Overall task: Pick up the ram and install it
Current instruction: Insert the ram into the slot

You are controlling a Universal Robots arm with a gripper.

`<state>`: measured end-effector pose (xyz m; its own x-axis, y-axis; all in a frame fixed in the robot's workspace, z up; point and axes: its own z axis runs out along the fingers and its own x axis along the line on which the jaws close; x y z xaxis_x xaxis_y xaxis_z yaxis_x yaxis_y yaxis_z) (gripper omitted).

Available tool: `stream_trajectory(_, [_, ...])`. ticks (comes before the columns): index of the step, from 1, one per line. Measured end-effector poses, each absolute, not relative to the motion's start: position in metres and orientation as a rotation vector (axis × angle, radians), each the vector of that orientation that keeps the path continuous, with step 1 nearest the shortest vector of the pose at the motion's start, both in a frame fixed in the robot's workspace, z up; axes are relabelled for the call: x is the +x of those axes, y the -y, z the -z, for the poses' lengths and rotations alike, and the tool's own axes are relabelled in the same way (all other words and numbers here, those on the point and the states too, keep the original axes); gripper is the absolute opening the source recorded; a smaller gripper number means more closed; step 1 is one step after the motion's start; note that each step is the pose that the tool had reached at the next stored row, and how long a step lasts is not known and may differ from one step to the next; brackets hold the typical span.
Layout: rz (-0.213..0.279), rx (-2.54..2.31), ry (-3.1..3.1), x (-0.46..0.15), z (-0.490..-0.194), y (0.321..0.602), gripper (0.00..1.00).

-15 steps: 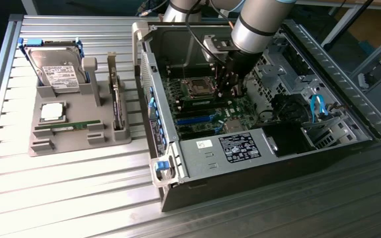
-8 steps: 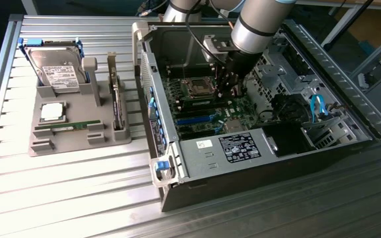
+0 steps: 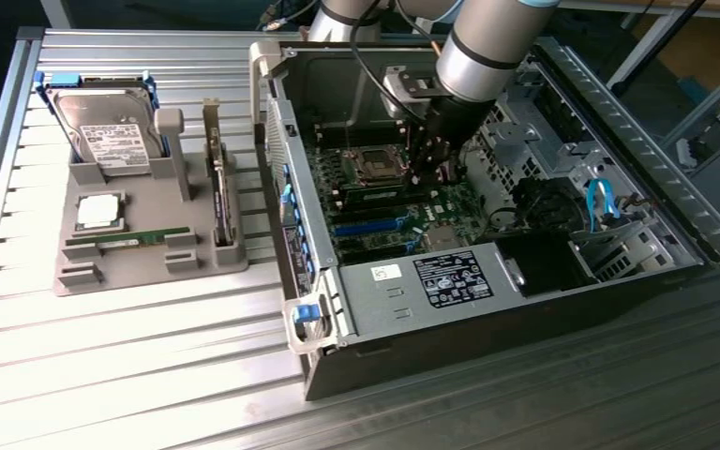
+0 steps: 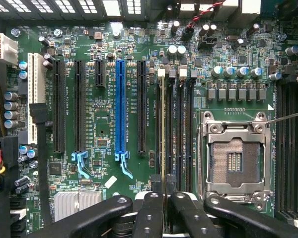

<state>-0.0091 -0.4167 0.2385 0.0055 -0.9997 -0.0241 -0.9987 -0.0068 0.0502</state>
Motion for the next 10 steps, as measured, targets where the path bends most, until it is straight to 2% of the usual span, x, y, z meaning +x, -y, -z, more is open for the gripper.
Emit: stream_trajectory(10, [0.082,2.214,2.201,-0.0093,-0.2407,0.4167,0.12])
